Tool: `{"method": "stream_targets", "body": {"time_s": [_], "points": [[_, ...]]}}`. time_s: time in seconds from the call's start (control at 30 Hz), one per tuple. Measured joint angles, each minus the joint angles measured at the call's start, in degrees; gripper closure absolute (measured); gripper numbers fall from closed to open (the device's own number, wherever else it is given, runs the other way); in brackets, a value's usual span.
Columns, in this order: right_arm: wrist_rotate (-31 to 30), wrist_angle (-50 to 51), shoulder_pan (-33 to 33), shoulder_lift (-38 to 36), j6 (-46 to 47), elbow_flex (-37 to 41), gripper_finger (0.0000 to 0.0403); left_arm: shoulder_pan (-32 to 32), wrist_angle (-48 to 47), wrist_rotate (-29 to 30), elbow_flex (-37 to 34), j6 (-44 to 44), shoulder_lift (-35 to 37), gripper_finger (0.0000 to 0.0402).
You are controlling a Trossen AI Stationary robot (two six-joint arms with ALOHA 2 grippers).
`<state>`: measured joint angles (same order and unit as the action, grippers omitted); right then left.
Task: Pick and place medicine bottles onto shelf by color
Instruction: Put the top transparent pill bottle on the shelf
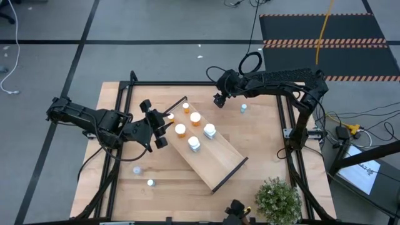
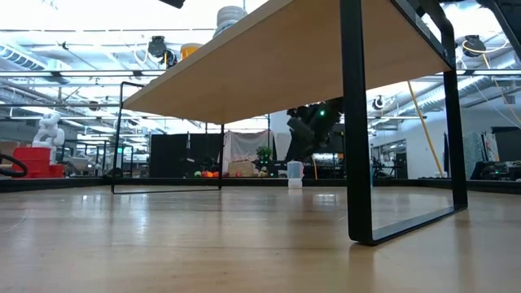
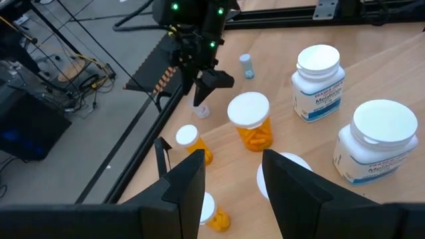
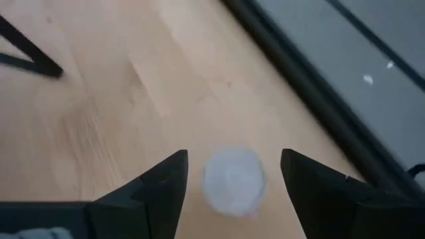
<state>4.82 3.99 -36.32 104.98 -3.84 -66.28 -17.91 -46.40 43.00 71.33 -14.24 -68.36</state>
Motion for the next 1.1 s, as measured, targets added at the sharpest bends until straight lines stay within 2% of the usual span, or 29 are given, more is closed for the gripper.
{"method": "stream_targets", "body": {"time_s": [0.33,0.7,0.8,0.93,1.1], "points": [[-0.06,0.67,-0.26,2.57,-1.12,0.04,0.0178,0.00,0.01,-0.07,0.00,0.01,0.00,0.0250],[-0.05,0.21,-0.26,2.48,-2.00,0.07,0.0263,0.00,-0.01,-0.07,0.00,0.04,0.00,0.0250],[-0.06,0.02,-0.26,2.39,-1.90,0.07,0.0263,0.00,-0.01,-0.07,0.00,0.07,0.00,0.0250],[-0.09,1.31,-0.19,1.60,-1.03,0.07,0.0236,0.00,-0.02,-0.07,0.00,0.20,0.00,0.0250],[-0.13,4.09,0.47,-2.43,0.14,0.07,0.0229,0.00,-0.03,-0.04,0.00,0.46,0.00,0.0250]]}}
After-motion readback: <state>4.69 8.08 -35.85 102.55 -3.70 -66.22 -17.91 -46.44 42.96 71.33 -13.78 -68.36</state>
